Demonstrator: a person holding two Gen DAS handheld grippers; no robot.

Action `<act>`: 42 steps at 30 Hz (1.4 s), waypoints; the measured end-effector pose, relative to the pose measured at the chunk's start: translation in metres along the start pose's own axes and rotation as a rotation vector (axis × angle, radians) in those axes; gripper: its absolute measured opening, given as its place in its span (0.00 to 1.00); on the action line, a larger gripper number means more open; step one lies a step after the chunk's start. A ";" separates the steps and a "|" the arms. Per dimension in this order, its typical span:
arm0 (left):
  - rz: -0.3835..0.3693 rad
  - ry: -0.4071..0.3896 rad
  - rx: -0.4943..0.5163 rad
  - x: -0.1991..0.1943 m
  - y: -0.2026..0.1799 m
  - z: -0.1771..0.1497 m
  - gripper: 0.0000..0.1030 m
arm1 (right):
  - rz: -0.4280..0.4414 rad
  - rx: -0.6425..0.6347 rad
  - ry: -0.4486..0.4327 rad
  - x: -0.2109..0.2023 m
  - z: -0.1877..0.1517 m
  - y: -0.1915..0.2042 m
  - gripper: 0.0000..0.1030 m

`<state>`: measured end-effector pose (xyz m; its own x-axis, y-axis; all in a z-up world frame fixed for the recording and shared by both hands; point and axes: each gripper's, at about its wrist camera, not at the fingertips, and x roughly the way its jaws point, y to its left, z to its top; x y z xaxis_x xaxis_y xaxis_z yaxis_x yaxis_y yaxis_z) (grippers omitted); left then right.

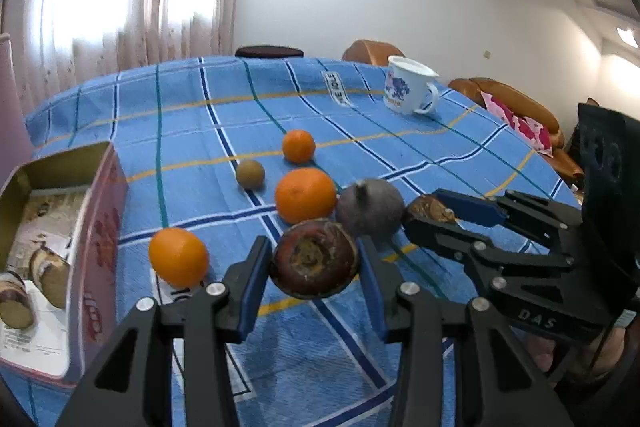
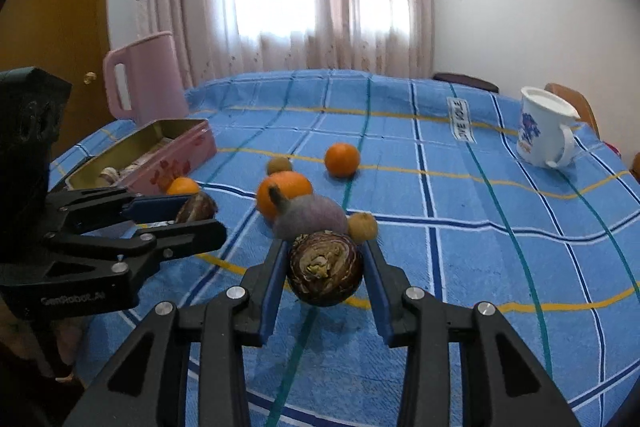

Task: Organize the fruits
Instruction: 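Close the left tool on the brown round fruit and lift it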

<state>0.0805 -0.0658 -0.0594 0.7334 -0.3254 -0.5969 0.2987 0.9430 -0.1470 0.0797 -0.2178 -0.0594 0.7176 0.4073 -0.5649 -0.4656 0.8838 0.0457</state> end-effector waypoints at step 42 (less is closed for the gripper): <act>0.123 -0.205 0.047 -0.033 -0.012 -0.006 0.44 | -0.008 -0.085 -0.214 -0.033 -0.009 0.016 0.39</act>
<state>0.0492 -0.0654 -0.0422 0.8731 -0.2205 -0.4349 0.2242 0.9736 -0.0436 0.0440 -0.2196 -0.0471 0.8108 0.4474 -0.3773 -0.4947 0.8684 -0.0333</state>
